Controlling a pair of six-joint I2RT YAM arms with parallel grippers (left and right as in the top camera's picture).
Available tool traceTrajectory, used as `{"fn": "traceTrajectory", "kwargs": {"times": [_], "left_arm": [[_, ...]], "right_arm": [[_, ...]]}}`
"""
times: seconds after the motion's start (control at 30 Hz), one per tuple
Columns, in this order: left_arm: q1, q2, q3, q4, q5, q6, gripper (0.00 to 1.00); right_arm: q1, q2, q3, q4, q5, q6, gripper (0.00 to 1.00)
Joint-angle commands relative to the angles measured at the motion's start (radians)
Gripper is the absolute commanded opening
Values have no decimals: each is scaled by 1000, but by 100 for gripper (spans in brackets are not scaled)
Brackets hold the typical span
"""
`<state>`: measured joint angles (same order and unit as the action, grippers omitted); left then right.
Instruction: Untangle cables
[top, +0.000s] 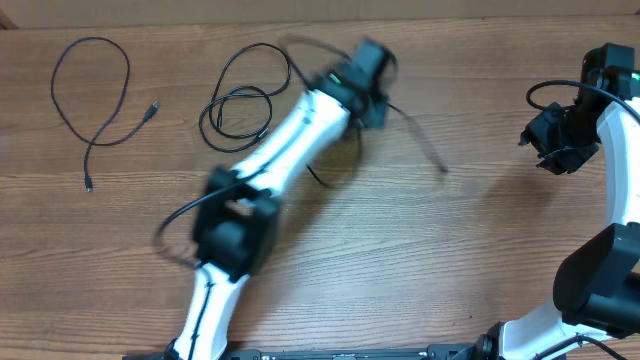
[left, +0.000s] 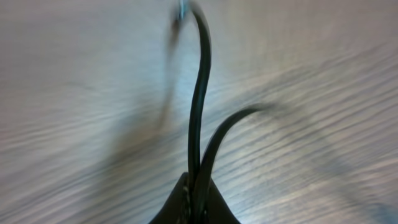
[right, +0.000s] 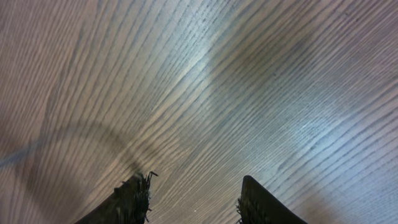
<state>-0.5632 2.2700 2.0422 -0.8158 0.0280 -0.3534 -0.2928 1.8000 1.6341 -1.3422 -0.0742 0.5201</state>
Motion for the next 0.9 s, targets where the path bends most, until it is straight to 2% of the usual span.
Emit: {"fn": "traceTrajectory", "kwargs": {"times": [0.0, 0.13, 0.2, 0.33, 0.4, 0.5, 0.63, 0.77, 0.87], "left_arm": [[134, -276, 152, -134, -76, 88, 4], [293, -424, 170, -239, -100, 75, 4], [404, -465, 170, -245, -116, 23, 4], [533, -457, 168, -244, -112, -66, 4], [596, -431, 154, -240, -61, -89, 4], [621, -387, 146, -238, 9, -72, 4], [622, -290, 146, -203, -68, -58, 4], [623, -168, 146, -68, -175, -58, 4], [623, -61, 146, 56, -193, -58, 4]], "right_arm": [[6, -3, 1, 5, -6, 3, 46], [6, -3, 1, 5, -6, 3, 46], [6, -3, 1, 6, -6, 3, 46], [6, -3, 1, 9, -6, 3, 46], [6, -3, 1, 15, -6, 3, 47], [6, -3, 1, 24, -6, 3, 52], [6, -3, 1, 24, -5, 3, 54], [6, -3, 1, 24, -5, 3, 56], [6, -3, 1, 24, -6, 3, 57]]}}
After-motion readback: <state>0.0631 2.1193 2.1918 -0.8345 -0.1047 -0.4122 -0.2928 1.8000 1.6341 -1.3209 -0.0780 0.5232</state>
